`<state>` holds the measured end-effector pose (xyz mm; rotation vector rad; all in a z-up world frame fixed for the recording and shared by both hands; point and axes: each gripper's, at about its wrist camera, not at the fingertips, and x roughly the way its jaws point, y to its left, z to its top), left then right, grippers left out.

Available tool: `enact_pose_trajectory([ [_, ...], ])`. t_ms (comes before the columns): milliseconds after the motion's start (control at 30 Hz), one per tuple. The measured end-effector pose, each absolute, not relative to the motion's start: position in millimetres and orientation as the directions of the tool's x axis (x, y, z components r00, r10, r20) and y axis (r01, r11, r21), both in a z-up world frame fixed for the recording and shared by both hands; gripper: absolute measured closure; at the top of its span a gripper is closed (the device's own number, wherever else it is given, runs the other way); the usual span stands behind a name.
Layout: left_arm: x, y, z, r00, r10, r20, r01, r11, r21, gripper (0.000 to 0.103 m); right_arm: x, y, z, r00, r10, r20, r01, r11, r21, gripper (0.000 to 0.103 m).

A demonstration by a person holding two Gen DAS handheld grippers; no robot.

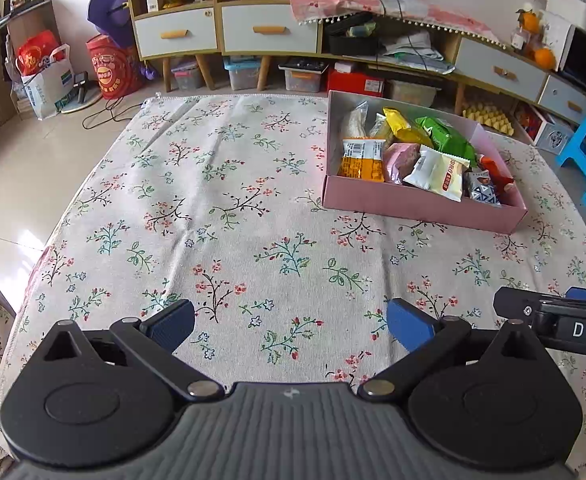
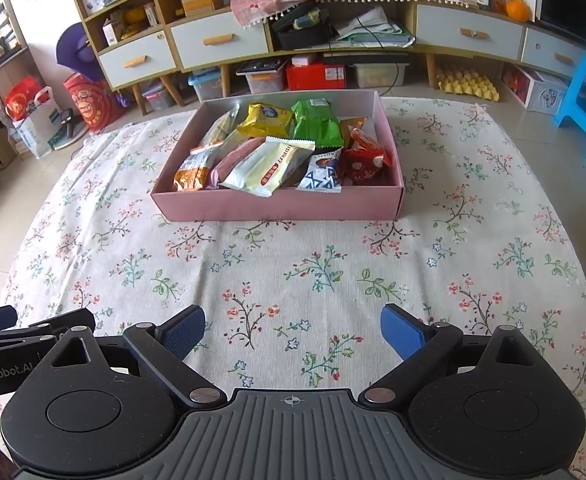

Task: Organize snacks

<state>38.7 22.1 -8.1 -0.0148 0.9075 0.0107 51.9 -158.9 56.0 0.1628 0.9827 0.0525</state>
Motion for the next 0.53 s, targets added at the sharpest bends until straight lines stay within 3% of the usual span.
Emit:
enact_pose_trajectory([
  [533, 40.2, 19.7, -8.6, 0.614, 0.006, -0.789, -0.008, 1.0, 0.001, 0.001, 52.1, -159.1, 54.5, 0.551, 0.126, -0.825, 0.031, 0.985, 0.171, 0.007],
])
